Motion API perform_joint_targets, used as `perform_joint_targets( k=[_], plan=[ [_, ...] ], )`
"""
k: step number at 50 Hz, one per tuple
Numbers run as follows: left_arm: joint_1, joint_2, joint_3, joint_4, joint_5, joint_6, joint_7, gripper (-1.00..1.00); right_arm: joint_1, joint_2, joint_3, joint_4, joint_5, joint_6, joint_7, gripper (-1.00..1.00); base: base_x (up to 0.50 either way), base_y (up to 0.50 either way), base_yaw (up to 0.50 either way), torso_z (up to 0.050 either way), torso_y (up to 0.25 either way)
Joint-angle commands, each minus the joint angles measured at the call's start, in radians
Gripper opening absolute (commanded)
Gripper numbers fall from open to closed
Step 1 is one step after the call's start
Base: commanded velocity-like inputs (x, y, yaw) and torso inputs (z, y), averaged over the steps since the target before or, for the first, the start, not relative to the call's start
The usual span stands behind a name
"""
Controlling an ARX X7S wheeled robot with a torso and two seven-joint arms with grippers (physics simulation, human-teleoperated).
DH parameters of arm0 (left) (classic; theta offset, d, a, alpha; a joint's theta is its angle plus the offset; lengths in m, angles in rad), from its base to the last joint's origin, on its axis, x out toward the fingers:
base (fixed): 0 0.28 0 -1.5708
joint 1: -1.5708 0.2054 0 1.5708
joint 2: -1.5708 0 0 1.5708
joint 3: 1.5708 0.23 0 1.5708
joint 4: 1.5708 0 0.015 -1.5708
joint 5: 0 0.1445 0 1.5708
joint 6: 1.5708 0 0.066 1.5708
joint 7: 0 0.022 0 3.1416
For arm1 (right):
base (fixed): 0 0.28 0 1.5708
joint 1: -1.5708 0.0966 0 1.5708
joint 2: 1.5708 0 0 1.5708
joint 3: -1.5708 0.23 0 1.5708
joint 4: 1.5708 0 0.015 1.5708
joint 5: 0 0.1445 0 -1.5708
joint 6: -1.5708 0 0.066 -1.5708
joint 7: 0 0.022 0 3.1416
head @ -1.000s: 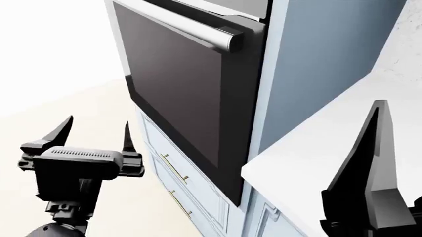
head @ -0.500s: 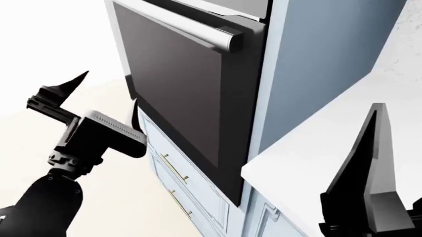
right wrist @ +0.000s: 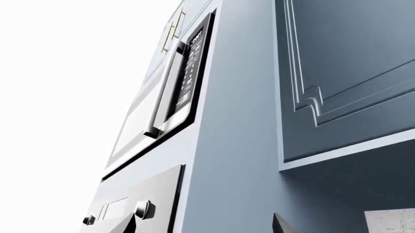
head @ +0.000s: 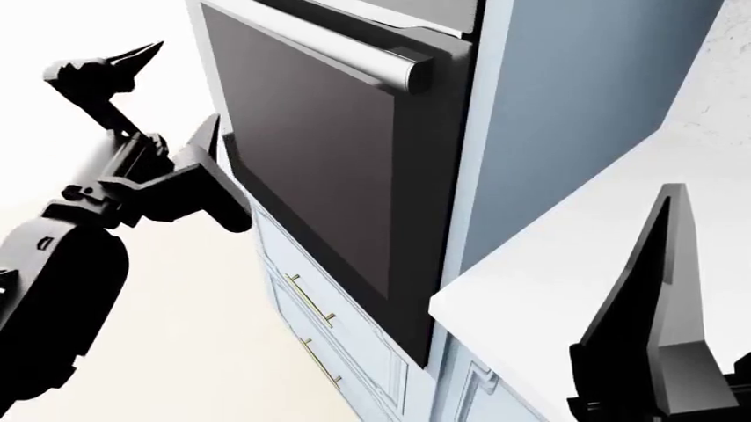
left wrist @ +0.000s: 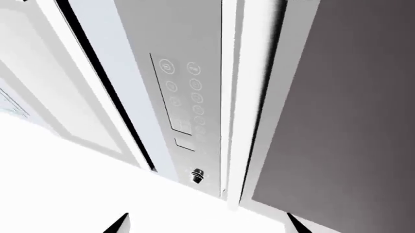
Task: Open the oven door
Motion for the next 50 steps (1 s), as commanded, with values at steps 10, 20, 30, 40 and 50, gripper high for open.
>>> perform_joint_targets(
  k=[10, 20, 30, 40, 50],
  plan=[
    [-0.291, 0.041, 0.2, -0.354, 0.176, 0.36, 0.042, 1.0, 0.014, 0.005, -0.002, 0.014, 0.012, -0.004, 0.004, 1.0, 0.0, 0.0, 0.0, 0.0, 0.0],
    [-0.358, 0.052, 0.266, -0.417, 0.154, 0.468, 0.173, 1.0, 0.003, 0.008, -0.009, 0.004, -0.001, -0.003, 0.012, 1.0, 0.0, 0.0, 0.0, 0.0, 0.0],
    [-0.445, 0.122, 0.286, -0.589, 0.156, 0.53, 0.165, 1.0, 0.002, 0.011, -0.013, 0.01, -0.002, -0.014, 0.014, 1.0, 0.0, 0.0, 0.0, 0.0, 0.0],
    [-0.483, 0.156, 0.294, -0.67, 0.164, 0.55, 0.145, 1.0, 0.002, 0.013, -0.017, 0.015, -0.001, -0.019, 0.015, 1.0, 0.0, 0.0, 0.0, 0.0, 0.0],
    [-0.528, 0.163, 0.358, -0.719, 0.262, 0.631, 0.093, 1.0, 0.005, 0.017, -0.018, 0.014, -0.001, -0.018, 0.018, 1.0, 0.0, 0.0, 0.0, 0.0, 0.0]
  ],
)
